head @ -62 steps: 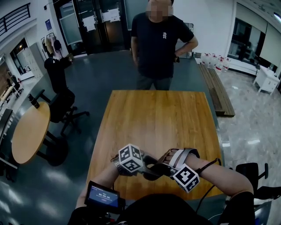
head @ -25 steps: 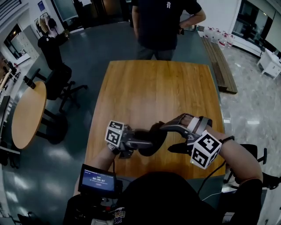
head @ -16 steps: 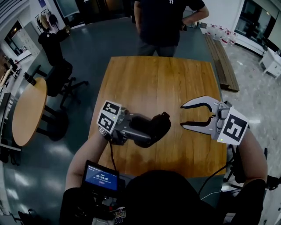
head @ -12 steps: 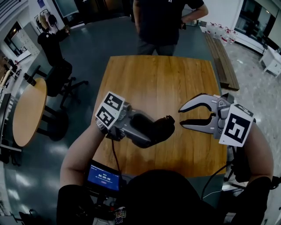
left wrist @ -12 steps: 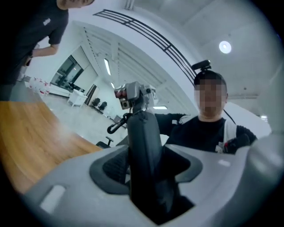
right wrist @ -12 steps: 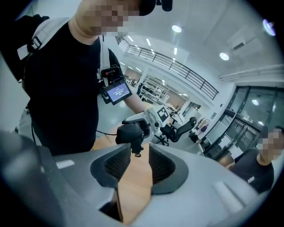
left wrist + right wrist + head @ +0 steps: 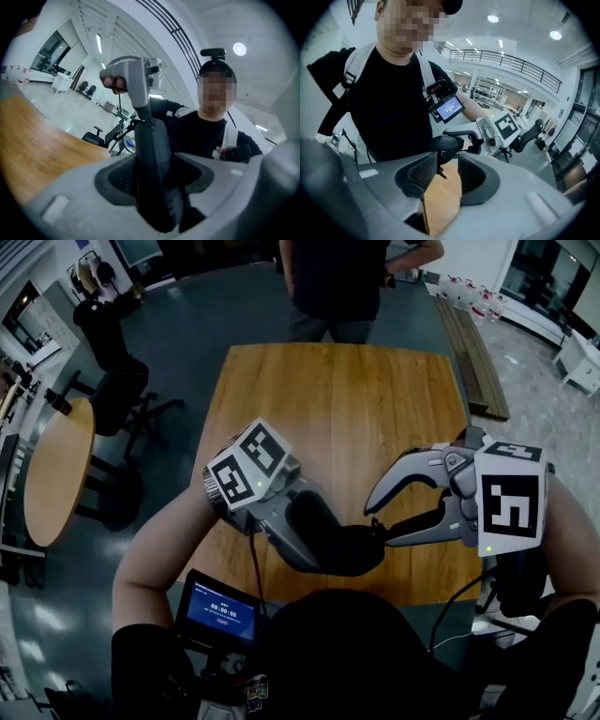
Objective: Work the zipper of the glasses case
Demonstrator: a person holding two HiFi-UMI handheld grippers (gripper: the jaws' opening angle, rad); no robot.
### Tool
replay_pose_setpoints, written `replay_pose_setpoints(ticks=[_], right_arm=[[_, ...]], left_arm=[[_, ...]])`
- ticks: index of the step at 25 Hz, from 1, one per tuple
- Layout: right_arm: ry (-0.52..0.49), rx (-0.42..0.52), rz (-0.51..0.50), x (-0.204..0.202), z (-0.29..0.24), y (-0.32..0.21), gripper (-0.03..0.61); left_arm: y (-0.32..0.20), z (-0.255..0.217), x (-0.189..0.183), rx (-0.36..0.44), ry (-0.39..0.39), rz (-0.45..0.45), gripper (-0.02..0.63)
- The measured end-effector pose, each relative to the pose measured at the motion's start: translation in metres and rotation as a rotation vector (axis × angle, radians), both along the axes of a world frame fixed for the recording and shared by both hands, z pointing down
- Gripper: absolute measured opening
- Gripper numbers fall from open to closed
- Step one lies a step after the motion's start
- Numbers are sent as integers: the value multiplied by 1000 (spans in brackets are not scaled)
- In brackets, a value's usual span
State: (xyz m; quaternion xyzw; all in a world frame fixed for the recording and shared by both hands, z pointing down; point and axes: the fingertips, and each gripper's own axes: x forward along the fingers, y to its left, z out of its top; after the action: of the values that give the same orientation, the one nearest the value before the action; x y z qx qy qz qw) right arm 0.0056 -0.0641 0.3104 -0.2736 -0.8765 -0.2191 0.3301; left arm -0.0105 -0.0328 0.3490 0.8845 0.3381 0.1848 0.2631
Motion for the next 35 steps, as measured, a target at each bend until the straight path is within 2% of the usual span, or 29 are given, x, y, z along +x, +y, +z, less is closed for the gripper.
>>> replay_pose_setpoints(ticks=[5, 8, 10, 13, 16, 20, 23, 28, 31, 35], right_arm=[[104, -169, -133, -1, -3, 33, 143], [157, -275, -215, 2, -3, 50, 134], [182, -310, -247, 3, 1, 58, 111], [180, -302, -242, 4, 5, 54, 70], [131, -260, -176, 3, 0, 37, 32], [17, -228, -55, -8, -8, 11, 20], [-75, -206, 34, -19, -9, -2, 6], [-125, -161, 79, -18, -5, -11, 5], [-108, -168, 65, -16, 1, -11, 5], [-90, -199, 50, -22, 7, -7, 5]], left_arm=[[23, -5, -2, 1, 1, 104, 249], [31, -11, -2, 11, -13, 135, 245], [33, -10, -3, 11, -19, 142, 242], [33, -6, -6, -28, -11, 126, 242], [23, -12, -9, -115, 64, 65, 241], [6, -22, -15, -224, 206, -35, 241], [-1, -24, -19, -324, 342, -116, 241], [-3, -21, -7, -474, 533, -213, 242], [3, -16, 3, -477, 549, -234, 248], [7, -19, 15, -391, 489, -205, 270]])
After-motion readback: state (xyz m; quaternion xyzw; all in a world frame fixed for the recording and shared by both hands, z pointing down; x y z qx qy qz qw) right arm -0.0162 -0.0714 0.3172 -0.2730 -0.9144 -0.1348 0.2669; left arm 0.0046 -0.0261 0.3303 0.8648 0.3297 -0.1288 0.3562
